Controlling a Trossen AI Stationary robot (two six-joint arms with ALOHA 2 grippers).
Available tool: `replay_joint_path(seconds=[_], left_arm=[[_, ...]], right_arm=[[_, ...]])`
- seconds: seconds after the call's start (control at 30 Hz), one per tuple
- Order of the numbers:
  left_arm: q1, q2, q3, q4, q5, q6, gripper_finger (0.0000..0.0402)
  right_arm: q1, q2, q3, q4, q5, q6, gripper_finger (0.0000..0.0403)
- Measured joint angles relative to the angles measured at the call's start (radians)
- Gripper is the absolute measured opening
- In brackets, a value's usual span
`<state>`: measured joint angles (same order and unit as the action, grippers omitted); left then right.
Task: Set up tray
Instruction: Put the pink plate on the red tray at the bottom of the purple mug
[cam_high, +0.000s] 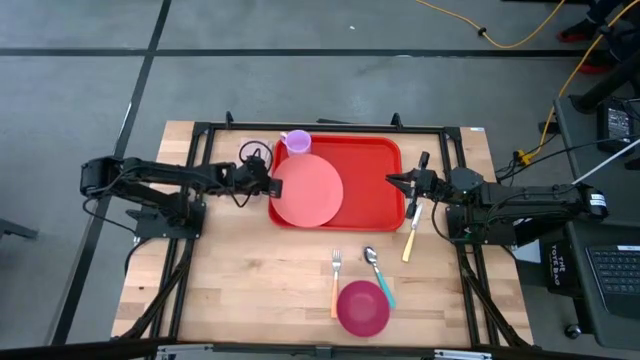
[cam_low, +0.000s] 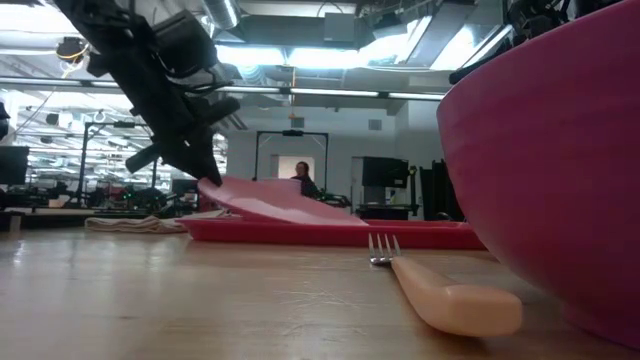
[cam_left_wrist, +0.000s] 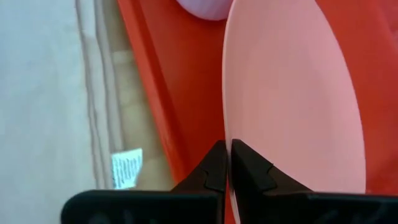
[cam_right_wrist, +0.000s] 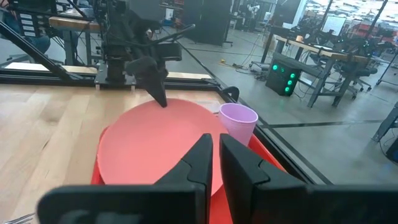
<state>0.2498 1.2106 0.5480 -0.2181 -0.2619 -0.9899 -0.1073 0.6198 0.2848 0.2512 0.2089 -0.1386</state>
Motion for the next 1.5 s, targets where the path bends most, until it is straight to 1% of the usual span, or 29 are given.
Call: replay_joint_path(seconds=[0.2,0.33,0.5,0.73,0.8,0.97,1.13,1.5], left_arm=[[0.026,0.000,0.000,-0.002,-0.006,0.069,0.0003],[0.036,0.000,0.000,-0.033,-0.001,0.070,0.0004],[0.048,0.017,0.000,-0.045,0.049,0.037,0.0004],[0.047,0.065,-0.001,-0.001,0.129,0.031,0.0004],[0.047,0.074,-0.001,0.018,0.137,0.032,0.0004],[0.047,0.078,-0.001,0.035,0.135,0.035,0.0006],[0.046,0.078,-0.001,0.034,0.137,0.039,0.0017],[0.046,0.079,-0.002,0.032,0.134,0.102,0.0040]], right_arm=[[0.000,0.000,0.000,0.000,0.000,0.004,0.0036],[0.000,0.000,0.000,-0.001,0.000,0.005,0.0036],[0.000,0.000,0.000,-0.001,0.000,0.003,0.0036],[0.000,0.000,0.000,-0.001,0.001,-0.003,0.0036],[0.000,0.000,0.000,0.000,0.001,-0.004,0.0036],[0.000,0.000,0.000,0.000,0.001,-0.021,0.0036],[0.000,0.000,0.000,0.000,0.001,-0.023,0.0036],[0.000,0.000,0.000,0.000,0.001,-0.023,0.0036]])
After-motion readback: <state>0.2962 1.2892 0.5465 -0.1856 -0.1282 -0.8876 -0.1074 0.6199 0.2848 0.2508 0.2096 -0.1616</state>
